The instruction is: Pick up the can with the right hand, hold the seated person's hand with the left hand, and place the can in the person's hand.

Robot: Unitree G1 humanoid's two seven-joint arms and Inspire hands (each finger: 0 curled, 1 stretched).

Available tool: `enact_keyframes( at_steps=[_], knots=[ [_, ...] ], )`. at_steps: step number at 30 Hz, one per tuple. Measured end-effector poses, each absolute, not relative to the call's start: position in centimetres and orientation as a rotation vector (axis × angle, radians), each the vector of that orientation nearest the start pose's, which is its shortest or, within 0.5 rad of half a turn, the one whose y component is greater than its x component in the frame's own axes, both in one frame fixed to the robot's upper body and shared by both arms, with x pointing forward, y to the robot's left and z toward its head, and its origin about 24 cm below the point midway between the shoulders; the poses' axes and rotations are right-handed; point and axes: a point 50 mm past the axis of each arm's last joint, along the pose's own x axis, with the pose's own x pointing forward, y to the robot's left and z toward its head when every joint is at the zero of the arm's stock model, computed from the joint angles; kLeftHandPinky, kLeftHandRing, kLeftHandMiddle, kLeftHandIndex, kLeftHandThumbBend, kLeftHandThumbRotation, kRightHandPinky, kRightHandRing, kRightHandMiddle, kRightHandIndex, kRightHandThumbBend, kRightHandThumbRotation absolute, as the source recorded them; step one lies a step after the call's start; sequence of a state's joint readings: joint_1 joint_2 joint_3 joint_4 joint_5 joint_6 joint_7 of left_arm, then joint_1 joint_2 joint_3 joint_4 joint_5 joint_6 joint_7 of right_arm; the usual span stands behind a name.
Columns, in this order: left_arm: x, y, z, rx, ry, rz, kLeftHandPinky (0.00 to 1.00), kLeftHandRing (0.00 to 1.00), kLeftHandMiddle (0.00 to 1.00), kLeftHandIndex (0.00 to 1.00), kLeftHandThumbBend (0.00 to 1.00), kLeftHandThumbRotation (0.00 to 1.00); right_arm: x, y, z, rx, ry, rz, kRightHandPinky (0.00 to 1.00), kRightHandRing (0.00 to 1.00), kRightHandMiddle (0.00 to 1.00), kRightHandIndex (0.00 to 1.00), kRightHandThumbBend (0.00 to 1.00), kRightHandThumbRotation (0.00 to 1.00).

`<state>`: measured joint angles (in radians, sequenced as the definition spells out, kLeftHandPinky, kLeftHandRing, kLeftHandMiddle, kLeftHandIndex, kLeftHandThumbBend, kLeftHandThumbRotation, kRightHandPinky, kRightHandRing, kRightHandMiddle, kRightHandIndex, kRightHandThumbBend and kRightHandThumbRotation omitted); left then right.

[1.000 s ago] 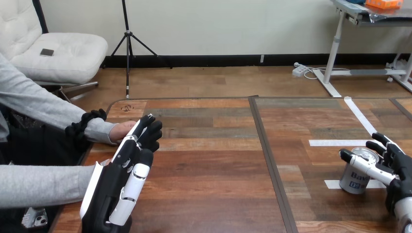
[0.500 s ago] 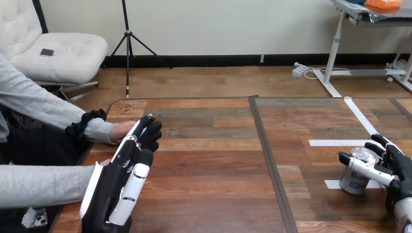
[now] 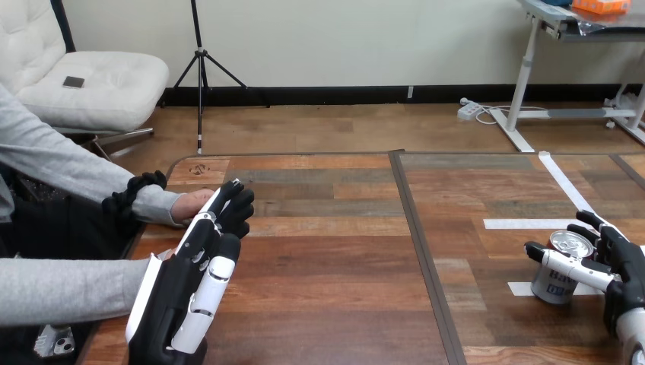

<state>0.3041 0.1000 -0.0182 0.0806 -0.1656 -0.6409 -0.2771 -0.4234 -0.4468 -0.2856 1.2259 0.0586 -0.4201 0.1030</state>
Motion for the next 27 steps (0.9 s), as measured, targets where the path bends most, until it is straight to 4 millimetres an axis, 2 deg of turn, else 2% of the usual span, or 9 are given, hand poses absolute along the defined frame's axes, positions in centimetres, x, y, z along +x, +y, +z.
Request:
enact_keyframes(
  at_steps=[12, 27],
  knots=[
    [17.63, 17.27, 2.28, -0.002, -0.271, -0.169, 0.89, 0.91, 0.89, 0.90, 0.52, 0.83, 26.82, -32.23, -1.62, -0.201, 0.306, -0.293, 0.87, 0.87, 0.84, 0.84, 1.00, 0.00],
    [17.63, 17.26, 2.28, -0.001, -0.271, -0.169, 0.89, 0.91, 0.89, 0.87, 0.52, 0.85, 26.77, -32.78, -1.27, -0.246, 0.310, -0.293, 0.76, 0.77, 0.76, 0.75, 0.97, 0.00]
  ],
)
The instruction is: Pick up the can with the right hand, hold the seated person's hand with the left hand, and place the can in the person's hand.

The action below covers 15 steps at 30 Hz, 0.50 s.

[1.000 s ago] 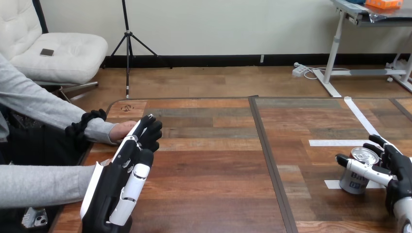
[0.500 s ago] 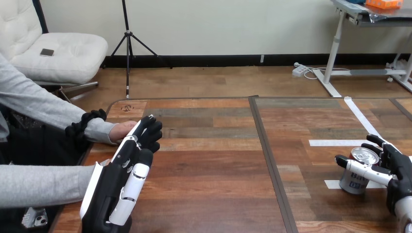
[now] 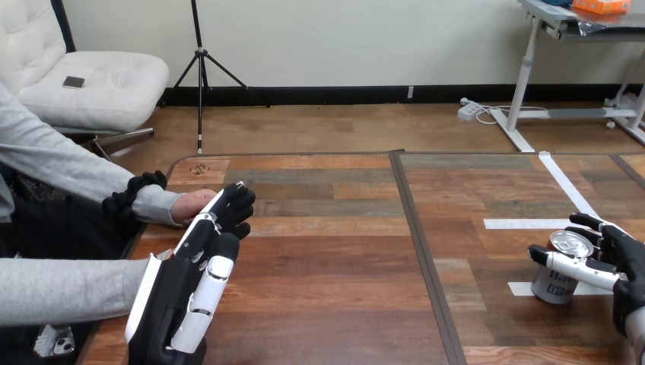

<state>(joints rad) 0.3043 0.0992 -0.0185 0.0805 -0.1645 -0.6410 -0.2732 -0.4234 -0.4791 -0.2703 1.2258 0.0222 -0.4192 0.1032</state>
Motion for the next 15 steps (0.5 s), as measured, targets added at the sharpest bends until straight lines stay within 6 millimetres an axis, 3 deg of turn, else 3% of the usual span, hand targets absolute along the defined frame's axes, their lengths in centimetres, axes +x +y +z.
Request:
enact_keyframes(
  at_steps=[15],
  knots=[
    [17.64, 17.26, 2.49, 0.000, -0.278, -0.169, 0.90, 0.92, 0.89, 0.85, 0.54, 0.86, 26.85, -32.71, -1.26, -0.333, 0.320, -0.322, 0.56, 0.62, 0.63, 0.64, 0.86, 0.00]
  ],
)
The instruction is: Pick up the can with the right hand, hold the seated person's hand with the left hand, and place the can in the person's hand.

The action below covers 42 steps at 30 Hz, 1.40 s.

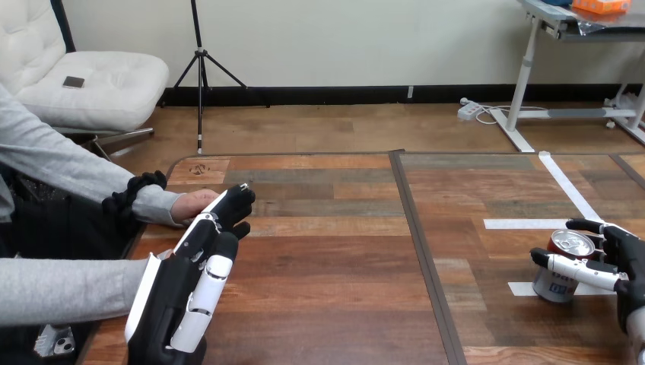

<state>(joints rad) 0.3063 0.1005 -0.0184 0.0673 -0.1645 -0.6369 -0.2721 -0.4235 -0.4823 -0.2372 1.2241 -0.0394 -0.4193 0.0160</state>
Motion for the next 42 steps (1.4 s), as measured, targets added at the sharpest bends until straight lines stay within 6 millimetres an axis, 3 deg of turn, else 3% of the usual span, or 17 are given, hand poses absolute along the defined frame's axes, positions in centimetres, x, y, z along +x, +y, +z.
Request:
enact_keyframes(
  at_steps=[7, 20, 34, 42],
  knots=[
    [17.65, 17.29, 2.59, 0.003, -0.282, -0.170, 0.90, 0.93, 0.90, 0.85, 0.53, 0.87, 26.87, -32.69, -1.26, -0.358, 0.322, -0.331, 0.49, 0.57, 0.60, 0.60, 0.79, 0.00],
    [17.64, 17.28, 2.62, 0.003, -0.285, -0.177, 0.89, 0.93, 0.90, 0.84, 0.52, 0.87, 26.91, -32.55, -1.30, -0.418, 0.325, -0.349, 0.45, 0.53, 0.56, 0.54, 0.74, 0.00],
    [17.64, 17.28, 2.63, 0.004, -0.287, -0.175, 0.89, 0.93, 0.90, 0.83, 0.53, 0.87, 27.02, -32.50, -1.20, -0.459, 0.320, -0.364, 0.36, 0.44, 0.48, 0.49, 0.76, 0.00],
    [17.65, 17.31, 2.65, 0.005, -0.287, -0.169, 0.89, 0.93, 0.90, 0.83, 0.53, 0.87, 27.07, -32.57, -1.05, -0.468, 0.312, -0.367, 0.38, 0.44, 0.48, 0.48, 0.77, 0.00]
  ],
)
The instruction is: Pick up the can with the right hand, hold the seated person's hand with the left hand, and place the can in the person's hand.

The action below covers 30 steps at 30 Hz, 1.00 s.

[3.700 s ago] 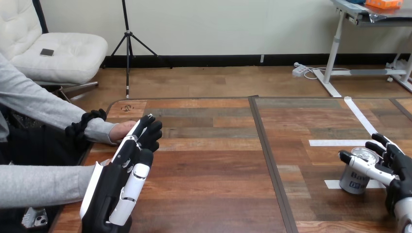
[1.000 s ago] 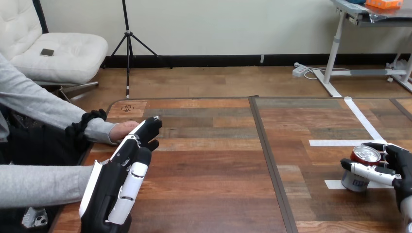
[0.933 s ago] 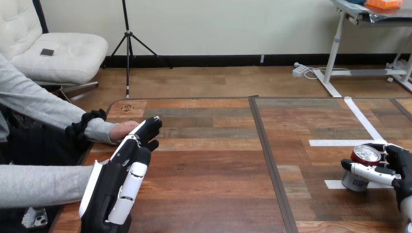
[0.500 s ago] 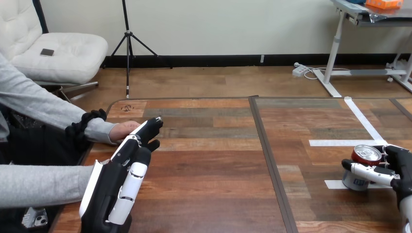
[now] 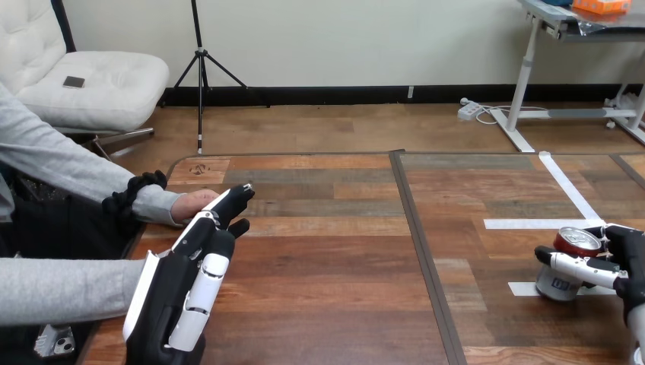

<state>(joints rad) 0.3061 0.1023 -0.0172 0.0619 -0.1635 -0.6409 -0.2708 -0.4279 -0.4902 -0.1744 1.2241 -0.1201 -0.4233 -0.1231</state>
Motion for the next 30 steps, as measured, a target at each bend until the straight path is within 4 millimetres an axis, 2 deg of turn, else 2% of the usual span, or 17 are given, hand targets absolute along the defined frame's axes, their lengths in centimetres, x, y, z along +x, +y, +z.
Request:
enact_keyframes(
  at_steps=[6, 12, 24, 30],
  knots=[
    [17.65, 17.31, 2.70, 0.004, -0.289, -0.168, 0.90, 0.94, 0.90, 0.83, 0.53, 0.87, 27.09, -32.58, -0.98, -0.469, 0.306, -0.366, 0.37, 0.43, 0.47, 0.47, 0.77, 0.00],
    [17.66, 17.31, 2.70, 0.004, -0.290, -0.170, 0.91, 0.94, 0.90, 0.83, 0.54, 0.88, 27.09, -32.58, -0.95, -0.467, 0.303, -0.367, 0.32, 0.38, 0.46, 0.47, 0.77, 0.00],
    [17.66, 17.31, 2.70, 0.007, -0.289, -0.165, 0.89, 0.93, 0.90, 0.83, 0.54, 0.87, 27.15, -32.51, -0.83, -0.460, 0.288, -0.356, 0.30, 0.37, 0.44, 0.47, 0.80, 0.00],
    [17.66, 17.30, 2.70, 0.007, -0.289, -0.166, 0.89, 0.93, 0.90, 0.83, 0.54, 0.87, 27.20, -32.45, -0.72, -0.445, 0.274, -0.344, 0.34, 0.39, 0.44, 0.46, 0.80, 0.00]
  ],
)
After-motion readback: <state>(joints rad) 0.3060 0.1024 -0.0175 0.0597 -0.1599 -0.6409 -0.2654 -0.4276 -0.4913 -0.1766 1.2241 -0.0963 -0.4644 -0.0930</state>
